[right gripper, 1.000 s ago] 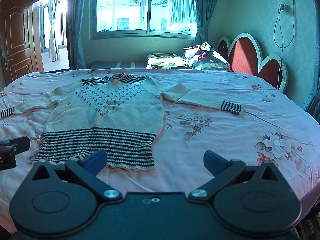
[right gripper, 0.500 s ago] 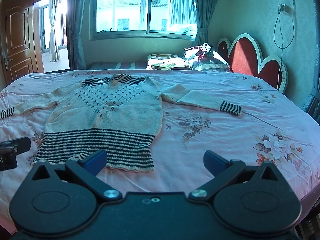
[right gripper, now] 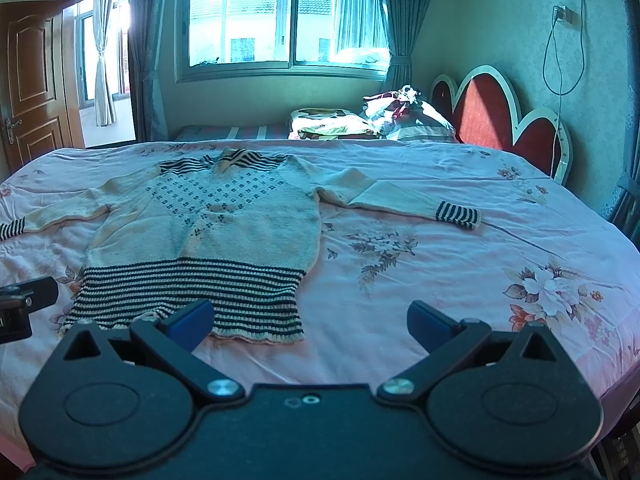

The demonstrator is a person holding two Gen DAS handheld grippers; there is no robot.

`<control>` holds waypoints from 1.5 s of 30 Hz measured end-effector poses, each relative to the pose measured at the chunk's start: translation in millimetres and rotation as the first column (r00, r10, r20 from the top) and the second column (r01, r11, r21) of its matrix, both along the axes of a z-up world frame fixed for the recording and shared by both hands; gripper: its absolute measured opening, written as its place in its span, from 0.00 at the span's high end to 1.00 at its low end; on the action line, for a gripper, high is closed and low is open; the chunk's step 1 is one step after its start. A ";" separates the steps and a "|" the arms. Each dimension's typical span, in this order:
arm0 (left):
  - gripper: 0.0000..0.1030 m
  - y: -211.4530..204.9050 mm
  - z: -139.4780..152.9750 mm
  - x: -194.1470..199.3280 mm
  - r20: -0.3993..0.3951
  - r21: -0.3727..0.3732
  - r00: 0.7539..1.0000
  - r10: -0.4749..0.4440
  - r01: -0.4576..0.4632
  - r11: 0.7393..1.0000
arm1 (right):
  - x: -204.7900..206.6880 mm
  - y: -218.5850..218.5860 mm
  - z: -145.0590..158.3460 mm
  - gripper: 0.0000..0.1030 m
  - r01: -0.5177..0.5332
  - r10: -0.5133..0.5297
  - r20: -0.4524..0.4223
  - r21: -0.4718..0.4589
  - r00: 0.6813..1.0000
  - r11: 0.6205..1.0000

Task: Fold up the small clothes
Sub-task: 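Grasp the striped cuff of one sleeve with the right gripper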

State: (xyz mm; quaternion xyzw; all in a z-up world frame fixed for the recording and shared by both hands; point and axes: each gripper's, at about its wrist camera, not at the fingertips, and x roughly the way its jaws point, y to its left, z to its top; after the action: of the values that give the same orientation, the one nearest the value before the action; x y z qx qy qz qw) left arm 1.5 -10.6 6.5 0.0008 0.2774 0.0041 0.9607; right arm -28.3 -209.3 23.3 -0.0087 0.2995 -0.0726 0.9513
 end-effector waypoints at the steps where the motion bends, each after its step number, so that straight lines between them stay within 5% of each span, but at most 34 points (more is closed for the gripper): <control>1: 0.00 -0.3 0.0 -0.1 -0.001 0.000 1.000 -0.001 0.001 1.000 | 0.2 0.0 0.0 0.01 0.000 0.000 0.000 0.000 1.000 1.000; 10: 0.00 0.6 0.2 8.2 -0.001 -0.043 1.000 -0.013 0.013 0.999 | 4.7 -15.7 -0.9 0.01 0.032 -0.033 0.011 0.036 0.999 0.999; 12: 0.00 6.4 0.3 20.3 -0.005 -0.098 1.000 -0.003 0.003 0.995 | 8.2 -30.1 0.8 0.01 0.062 -0.066 0.044 0.079 0.997 0.995; 17: 0.00 5.9 3.9 72.9 0.003 -0.101 0.999 -0.051 0.051 0.994 | 38.4 -79.0 4.7 0.01 0.163 -0.176 0.100 0.130 0.979 0.978; 21: 0.00 4.2 10.7 127.4 0.039 -0.134 0.997 -0.072 0.077 0.988 | 83.0 -135.9 0.7 0.33 0.257 -0.287 0.101 0.243 0.953 0.936; 24: 0.00 -3.5 4.5 173.7 0.025 -0.113 0.996 -0.084 0.086 0.990 | 126.1 -190.7 -15.8 0.35 0.314 -0.374 0.088 0.391 0.923 0.865; 26: 0.00 -4.9 -4.0 203.5 0.001 -0.113 0.997 -0.075 0.074 0.991 | 154.7 -229.9 -38.4 0.36 0.348 -0.433 0.045 0.524 0.900 0.777; 28: 0.00 -2.9 -15.6 232.7 -0.032 -0.132 0.996 -0.080 0.075 0.988 | 179.4 -262.9 -64.5 0.49 0.391 -0.491 -0.002 0.608 0.871 0.691; 34: 0.00 5.9 -55.1 306.2 -0.128 -0.118 0.992 -0.001 -0.014 0.993 | 232.4 -318.4 -130.3 0.49 0.489 -0.596 -0.099 0.686 0.797 0.539; 41: 0.00 9.8 -74.7 354.4 -0.152 -0.084 0.988 0.000 -0.013 0.996 | 257.0 -323.1 -136.5 0.55 0.503 -0.621 -0.069 0.659 0.781 0.559; 45: 0.00 18.5 -79.1 368.7 -0.157 -0.064 0.987 0.028 -0.039 0.997 | 273.1 -323.8 -133.8 0.79 0.548 -0.631 -0.084 0.592 0.771 0.591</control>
State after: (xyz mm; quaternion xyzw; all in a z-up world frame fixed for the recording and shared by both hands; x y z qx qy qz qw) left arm 370.2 8.0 -72.6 -0.0355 0.3516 0.0109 0.9354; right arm 244.9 -533.1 -110.5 0.3891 0.2273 -0.2884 0.8448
